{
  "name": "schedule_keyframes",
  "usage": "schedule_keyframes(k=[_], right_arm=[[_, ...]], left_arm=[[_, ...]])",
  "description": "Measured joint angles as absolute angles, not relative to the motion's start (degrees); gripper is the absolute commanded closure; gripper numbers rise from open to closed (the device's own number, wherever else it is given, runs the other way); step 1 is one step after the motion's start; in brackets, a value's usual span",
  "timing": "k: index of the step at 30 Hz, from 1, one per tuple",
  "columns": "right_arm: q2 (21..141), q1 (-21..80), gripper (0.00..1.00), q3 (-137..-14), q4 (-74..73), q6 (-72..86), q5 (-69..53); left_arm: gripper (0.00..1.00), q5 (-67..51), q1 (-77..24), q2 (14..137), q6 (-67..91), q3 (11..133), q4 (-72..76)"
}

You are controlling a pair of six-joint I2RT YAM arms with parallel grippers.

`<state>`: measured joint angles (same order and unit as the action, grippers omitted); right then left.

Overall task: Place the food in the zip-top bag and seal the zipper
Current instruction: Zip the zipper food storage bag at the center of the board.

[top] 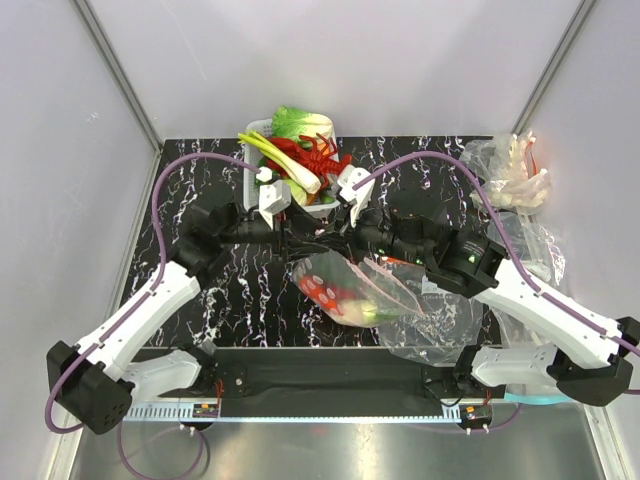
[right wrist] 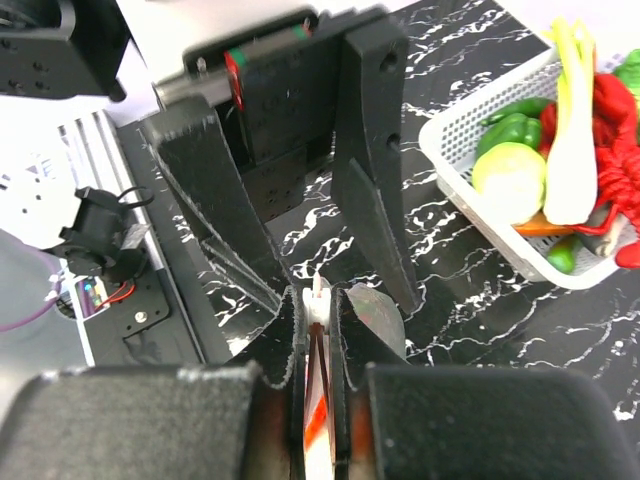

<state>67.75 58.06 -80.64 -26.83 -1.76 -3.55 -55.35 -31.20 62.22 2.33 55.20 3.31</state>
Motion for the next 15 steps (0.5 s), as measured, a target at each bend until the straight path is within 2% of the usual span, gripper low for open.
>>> schedule_keyframes(k=[1, 4, 5, 6, 15], right_arm=[[67.79, 58.06, 1.00, -80.64, -26.83, -1.67, -4.01], [67.94, 58.02, 1.00, -80.66, -26.83, -1.56, -4.49], [68.03, 58.00, 1.00, -80.68, -26.85, -1.50, -4.73], [68.16, 58.00, 1.00, -80.71, -26.85, -1.48, -5.13], [68.45, 57.95, 1.00, -80.77, -26.98, -1.21, -4.95]], left_arm=[[0.53, -55.88, -31.20, 62.28, 2.57, 55.66, 3.46], [0.77, -57.87, -31.20, 62.41, 3.33, 55.99, 3.90], [0.94, -58.50, -31.20, 62.46, 3.75, 56.01, 4.12], [1.00, -59.53, -31.20, 62.61, 4.21, 56.01, 4.45], [1.00, -60.14, -31.16, 62.85, 5.85, 56.05, 5.10]])
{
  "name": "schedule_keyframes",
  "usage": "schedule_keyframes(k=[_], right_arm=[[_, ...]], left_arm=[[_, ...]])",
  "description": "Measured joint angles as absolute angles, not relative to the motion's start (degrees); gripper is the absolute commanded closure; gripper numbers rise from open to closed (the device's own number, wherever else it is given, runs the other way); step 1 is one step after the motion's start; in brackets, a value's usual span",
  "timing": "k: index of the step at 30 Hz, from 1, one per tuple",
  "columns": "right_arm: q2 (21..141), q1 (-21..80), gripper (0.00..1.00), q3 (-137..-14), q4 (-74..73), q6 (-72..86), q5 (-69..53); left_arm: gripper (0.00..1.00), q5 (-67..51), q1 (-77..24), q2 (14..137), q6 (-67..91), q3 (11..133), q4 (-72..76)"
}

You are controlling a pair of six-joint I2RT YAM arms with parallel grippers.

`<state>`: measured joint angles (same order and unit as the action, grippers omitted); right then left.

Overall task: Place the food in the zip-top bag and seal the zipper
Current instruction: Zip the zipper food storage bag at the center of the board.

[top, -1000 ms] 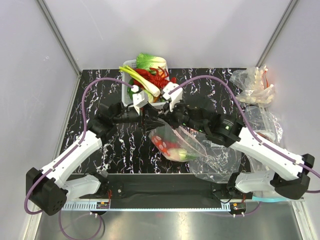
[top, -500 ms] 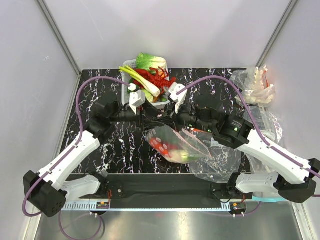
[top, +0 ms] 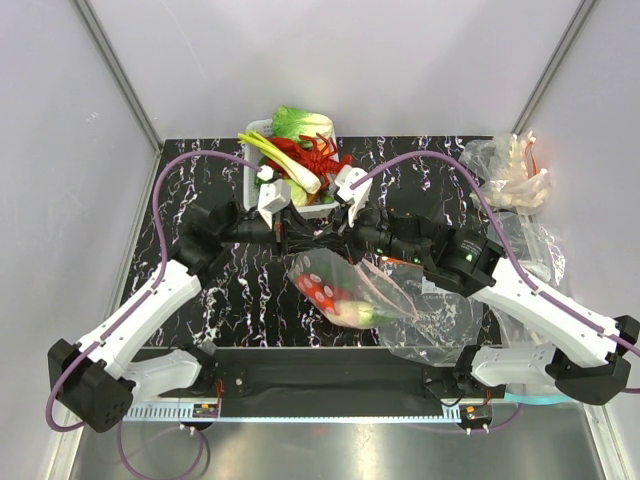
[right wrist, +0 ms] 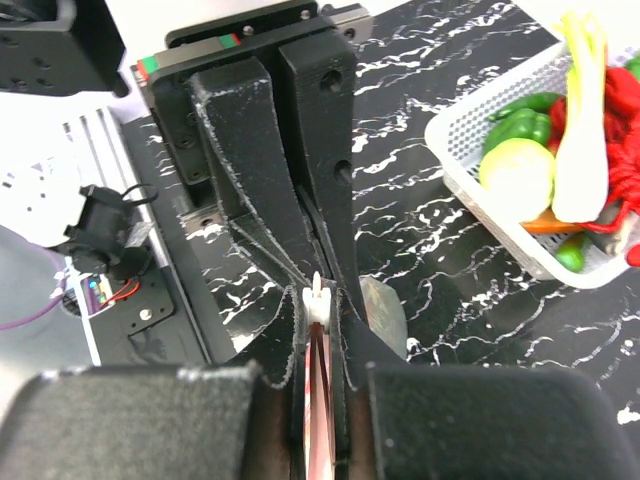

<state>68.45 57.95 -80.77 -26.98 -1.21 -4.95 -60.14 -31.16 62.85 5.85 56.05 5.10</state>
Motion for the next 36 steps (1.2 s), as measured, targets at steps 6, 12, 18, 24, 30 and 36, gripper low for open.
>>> schedule_keyframes(k=[6, 12, 18, 24, 30, 36], right_arm=[[68.42, 57.95, 1.00, -80.49, -26.94, -1.13, -2.35], [67.16, 57.95, 1.00, -77.14, -25.08, -0.99, 1.34], [63.72, 57.95, 1.00, -73.97, -23.83, -0.95, 3.18], [60.97, 57.95, 1.00, -70.98, -22.33, -0.58, 3.42], [59.59, 57.95, 1.00, -69.78, -22.15, -0.69, 1.80], [60.53, 57.69, 1.00, -71.55, -27.68, -2.39, -0.62]], left_arm=[[1.00, -57.21, -30.92, 63.22, 9.41, 56.49, 4.34], [1.00, -57.78, -29.71, 65.23, 16.29, 56.58, 5.23], [1.00, -58.37, -29.63, 65.19, 20.05, 56.51, 6.81], [1.00, -58.70, -29.63, 63.90, 22.02, 56.51, 7.07], [0.91, -60.05, -29.61, 63.70, 22.98, 56.51, 7.46], [0.63, -60.62, -28.80, 63.70, 23.40, 56.53, 9.21]])
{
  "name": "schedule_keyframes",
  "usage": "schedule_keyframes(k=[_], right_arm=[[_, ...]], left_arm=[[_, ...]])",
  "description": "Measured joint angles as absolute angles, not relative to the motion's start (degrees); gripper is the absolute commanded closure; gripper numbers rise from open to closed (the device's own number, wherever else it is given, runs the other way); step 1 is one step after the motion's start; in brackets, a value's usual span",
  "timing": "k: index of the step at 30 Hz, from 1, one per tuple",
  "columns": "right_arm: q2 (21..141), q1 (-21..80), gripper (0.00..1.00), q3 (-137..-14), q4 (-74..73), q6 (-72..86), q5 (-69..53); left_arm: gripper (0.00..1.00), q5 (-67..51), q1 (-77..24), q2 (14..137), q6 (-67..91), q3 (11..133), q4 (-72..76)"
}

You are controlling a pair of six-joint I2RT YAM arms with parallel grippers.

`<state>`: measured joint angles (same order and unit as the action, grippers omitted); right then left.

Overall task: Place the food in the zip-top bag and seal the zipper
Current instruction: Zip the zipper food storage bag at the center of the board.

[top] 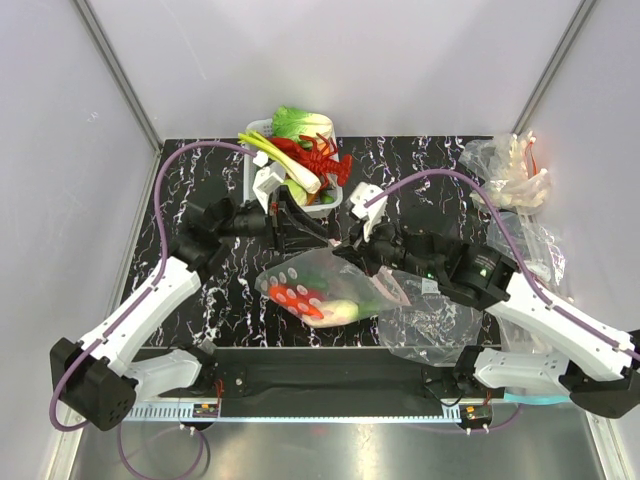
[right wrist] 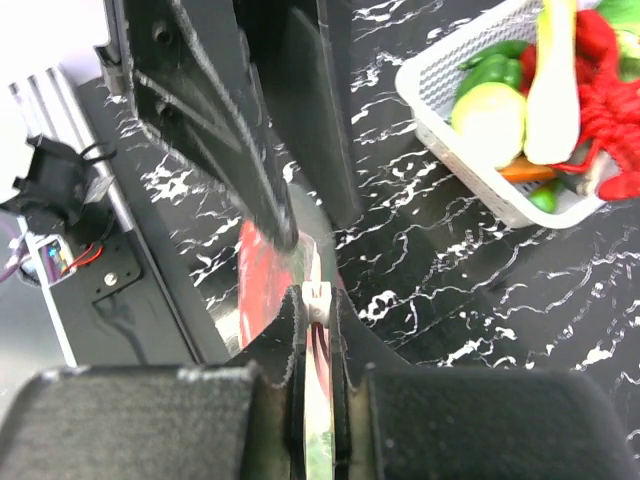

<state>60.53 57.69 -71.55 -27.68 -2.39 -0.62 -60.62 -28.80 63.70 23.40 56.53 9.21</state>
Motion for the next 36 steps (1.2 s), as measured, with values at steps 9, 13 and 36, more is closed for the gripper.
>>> schedule_keyframes(k=[9, 13, 36], right_arm=[[65.63, 57.60, 1.00, -77.25, -31.90, -4.14, -4.43], [66.19, 57.21, 1.00, -78.59, -33.52, -4.62, -5.26], [66.11, 56.62, 1.00, -78.50, -33.41, -4.47, -7.44]], left_arm=[[0.74, -62.61, -30.11, 63.51, 22.68, 56.66, 10.20], [1.00, -63.81, -30.15, 63.44, 22.02, 56.99, 10.33], [1.00, -62.30, -29.30, 61.19, 20.18, 56.58, 8.88]])
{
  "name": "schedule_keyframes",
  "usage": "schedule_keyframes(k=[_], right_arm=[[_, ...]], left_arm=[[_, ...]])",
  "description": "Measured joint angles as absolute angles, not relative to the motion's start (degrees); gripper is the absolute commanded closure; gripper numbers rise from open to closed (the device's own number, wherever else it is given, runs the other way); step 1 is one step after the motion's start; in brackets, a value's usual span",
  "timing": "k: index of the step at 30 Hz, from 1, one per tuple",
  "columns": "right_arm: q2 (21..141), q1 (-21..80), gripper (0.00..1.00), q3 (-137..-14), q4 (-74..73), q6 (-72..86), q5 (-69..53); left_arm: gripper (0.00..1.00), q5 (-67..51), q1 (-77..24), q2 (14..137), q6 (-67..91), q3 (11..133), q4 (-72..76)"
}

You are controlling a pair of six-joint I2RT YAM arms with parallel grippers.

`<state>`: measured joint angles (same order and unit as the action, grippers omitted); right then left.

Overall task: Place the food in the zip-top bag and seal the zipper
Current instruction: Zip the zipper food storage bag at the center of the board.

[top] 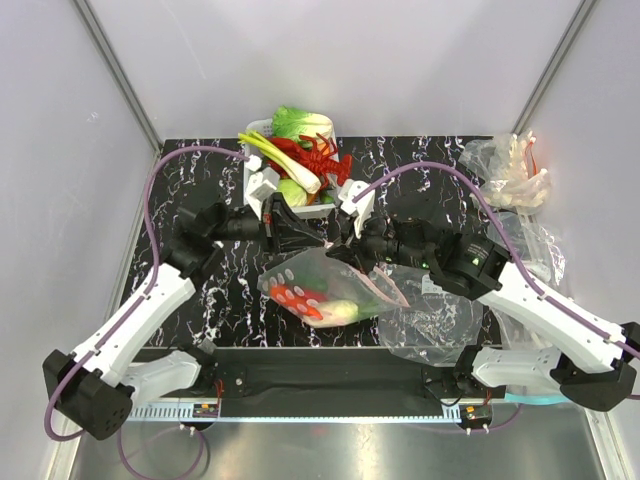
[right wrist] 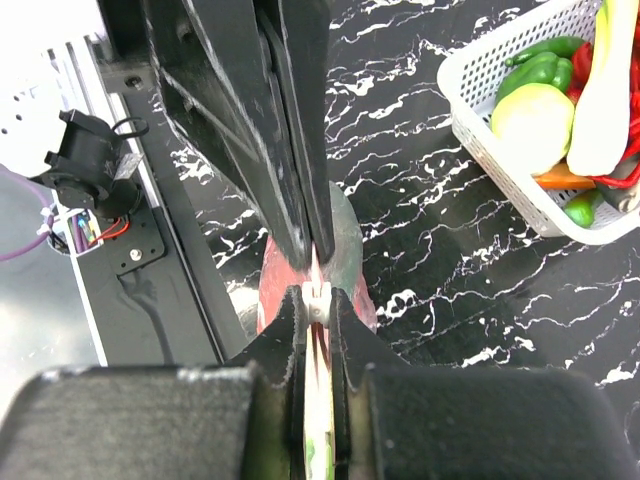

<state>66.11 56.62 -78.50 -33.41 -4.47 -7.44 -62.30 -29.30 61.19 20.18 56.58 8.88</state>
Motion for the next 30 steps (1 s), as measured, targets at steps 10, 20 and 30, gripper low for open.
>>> schedule_keyframes(k=[10, 20, 30], right_arm=[[64.10, 56.05, 1.00, -74.54, -31.62, -2.90, -7.66], [61.95, 55.86, 1.00, -73.12, -39.22, 1.76, -7.66], [62.19, 55.86, 1.00, -73.19, -44.82, 3.97, -7.14]], left_arm=[[1.00, -58.63, -23.83, 57.91, 24.62, 54.15, 10.83], [1.00, -42.61, -13.76, 59.79, 23.44, 57.91, 2.28], [0.40, -46.85, -14.15, 60.84, 23.49, 57.19, 6.42]])
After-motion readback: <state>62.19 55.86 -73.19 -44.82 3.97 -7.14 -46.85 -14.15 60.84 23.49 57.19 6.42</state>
